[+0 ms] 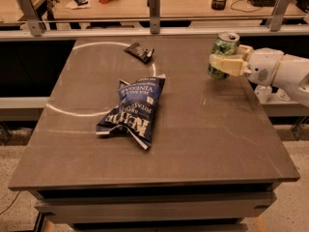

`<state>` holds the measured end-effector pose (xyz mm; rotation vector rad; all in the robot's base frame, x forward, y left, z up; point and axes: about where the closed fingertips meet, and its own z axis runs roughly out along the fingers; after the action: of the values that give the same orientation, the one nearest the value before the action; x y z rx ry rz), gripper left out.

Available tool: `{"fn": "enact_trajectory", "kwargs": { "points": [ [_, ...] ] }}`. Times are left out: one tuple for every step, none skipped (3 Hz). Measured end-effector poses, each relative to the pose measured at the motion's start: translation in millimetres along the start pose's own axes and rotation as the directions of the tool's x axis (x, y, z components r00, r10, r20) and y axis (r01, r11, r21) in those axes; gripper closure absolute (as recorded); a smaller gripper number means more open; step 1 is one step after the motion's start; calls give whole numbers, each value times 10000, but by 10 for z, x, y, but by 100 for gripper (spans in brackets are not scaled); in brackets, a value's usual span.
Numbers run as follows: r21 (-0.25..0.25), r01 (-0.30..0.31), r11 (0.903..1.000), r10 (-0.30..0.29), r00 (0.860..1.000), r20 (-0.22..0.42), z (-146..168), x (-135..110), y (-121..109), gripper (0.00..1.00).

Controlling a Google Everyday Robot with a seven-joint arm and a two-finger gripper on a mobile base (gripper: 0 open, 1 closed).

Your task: Move green can near blue chip bag

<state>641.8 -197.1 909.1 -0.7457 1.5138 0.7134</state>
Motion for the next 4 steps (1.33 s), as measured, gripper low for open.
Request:
{"fn": "enact_trajectory", "kwargs": {
  "points": [
    [-873,84,9961,-101,9997,-200,95,45,409,100],
    [-1438,130,9895,-170,9995,-265,204,58,696,100],
    [-1860,133,9825,-195,9993,-317,310,91,915,100],
    [-2197,196,9754,-295,9987,-420,433,168,1069,100]
  ]
}}
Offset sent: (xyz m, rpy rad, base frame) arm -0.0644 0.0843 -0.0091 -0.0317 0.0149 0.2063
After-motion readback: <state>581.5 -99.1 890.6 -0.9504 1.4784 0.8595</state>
